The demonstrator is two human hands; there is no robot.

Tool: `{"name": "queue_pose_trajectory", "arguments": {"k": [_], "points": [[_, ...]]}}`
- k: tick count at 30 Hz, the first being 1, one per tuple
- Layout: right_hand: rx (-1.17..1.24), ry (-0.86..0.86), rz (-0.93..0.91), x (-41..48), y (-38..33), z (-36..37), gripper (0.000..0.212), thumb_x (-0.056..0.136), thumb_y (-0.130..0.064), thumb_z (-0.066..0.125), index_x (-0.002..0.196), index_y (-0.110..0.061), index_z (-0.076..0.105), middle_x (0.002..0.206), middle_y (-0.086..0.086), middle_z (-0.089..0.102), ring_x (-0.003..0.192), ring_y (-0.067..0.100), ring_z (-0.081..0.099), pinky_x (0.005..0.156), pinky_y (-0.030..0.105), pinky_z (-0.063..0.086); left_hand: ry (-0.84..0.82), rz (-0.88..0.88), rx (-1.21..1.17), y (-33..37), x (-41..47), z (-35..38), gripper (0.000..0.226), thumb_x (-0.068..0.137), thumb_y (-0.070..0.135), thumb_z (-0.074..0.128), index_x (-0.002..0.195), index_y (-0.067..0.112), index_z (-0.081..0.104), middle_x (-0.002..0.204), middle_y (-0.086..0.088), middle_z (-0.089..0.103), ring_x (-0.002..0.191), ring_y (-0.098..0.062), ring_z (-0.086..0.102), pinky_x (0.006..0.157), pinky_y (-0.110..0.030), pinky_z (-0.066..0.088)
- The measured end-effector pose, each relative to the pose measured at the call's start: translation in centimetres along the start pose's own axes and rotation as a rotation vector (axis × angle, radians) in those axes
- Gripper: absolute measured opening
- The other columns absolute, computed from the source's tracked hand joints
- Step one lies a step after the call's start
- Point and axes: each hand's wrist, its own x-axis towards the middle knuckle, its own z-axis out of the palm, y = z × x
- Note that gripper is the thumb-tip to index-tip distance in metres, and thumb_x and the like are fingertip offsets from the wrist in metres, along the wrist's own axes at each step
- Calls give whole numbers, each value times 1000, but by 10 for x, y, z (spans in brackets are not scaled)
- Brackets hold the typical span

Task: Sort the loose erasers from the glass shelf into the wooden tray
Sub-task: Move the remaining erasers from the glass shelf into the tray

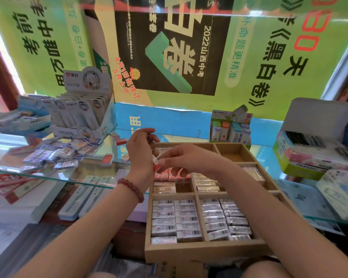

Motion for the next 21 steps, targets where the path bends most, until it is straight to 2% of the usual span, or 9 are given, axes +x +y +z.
{"name": "queue_pose_trajectory", "arguments": {"k": [3, 6, 8, 9, 11, 13, 14, 17, 21], "points": [[106, 76, -17, 4, 6, 6, 5, 90, -22, 64, 89, -17, 66, 77, -3, 67, 55, 5, 45, 53, 17, 40, -8, 61, 23, -2, 1, 2, 28, 89, 1, 33, 75, 10, 56, 57, -1, 51, 39, -6, 39, 38, -19, 31], [206, -13, 15, 1, 7, 7, 11, 91, -21, 63, 94, -11, 64, 60, -9, 58, 51, 4, 42, 52, 18, 39, -28, 122, 57, -4, 1, 3, 31, 91, -2, 32, 74, 10, 55, 58, -2, 53, 44, -4, 44, 45, -16, 37], [167, 23, 50, -4, 4, -1, 14, 92, -23, 61, 95, -10, 65, 59, -10, 57, 51, 5, 42, 51, 17, 39, -58, 138, 142, -7, 2, 1, 32, 92, -1, 32, 76, 13, 55, 65, -2, 56, 52, -3, 47, 53, -17, 39], [93, 138, 82, -3, 4, -9, 17, 91, -25, 61, 94, -10, 66, 65, -7, 58, 53, 7, 43, 52, 18, 40, -80, 135, 198, -9, 3, 0, 31, 93, 1, 32, 77, 15, 55, 70, -1, 58, 58, -5, 48, 58, -20, 40], [-153, 478, 150, 5, 18, -32, 25, 90, -34, 58, 92, -11, 68, 72, -2, 60, 59, 10, 50, 57, 23, 45, -123, 121, 312, -14, 4, -3, 28, 93, 3, 36, 80, 18, 55, 80, 2, 60, 70, -8, 50, 72, -29, 42], [-455, 721, 250, 13, 38, -48, 36, 92, -45, 50, 90, -14, 69, 77, 0, 64, 68, 14, 58, 59, 26, 46, -175, 129, 389, -17, 2, -6, 27, 91, 1, 39, 81, 18, 56, 82, 3, 60, 72, -6, 49, 73, -26, 40], [-574, 755, 317, 16, 49, -51, 39, 93, -48, 48, 91, -13, 67, 80, 1, 64, 70, 15, 58, 57, 26, 43, -208, 153, 423, -17, 1, -8, 27, 90, -1, 40, 80, 18, 57, 81, 3, 60, 69, -4, 49, 70, -22, 39], [-765, 718, 430, 27, 71, -48, 32, 92, -43, 55, 98, -13, 62, 86, 1, 60, 74, 17, 55, 56, 26, 39, -303, 246, 534, -18, -2, -14, 30, 86, -9, 41, 76, 13, 58, 74, 5, 58, 62, 6, 50, 61, -6, 38], [-790, 649, 394, 45, 70, -46, 35, 91, -48, 56, 97, -14, 62, 91, 2, 64, 80, 18, 60, 59, 27, 45, -387, 313, 580, -16, 1, -22, 37, 82, -15, 41, 68, 14, 58, 73, 3, 61, 64, 9, 53, 64, -5, 39]]}}
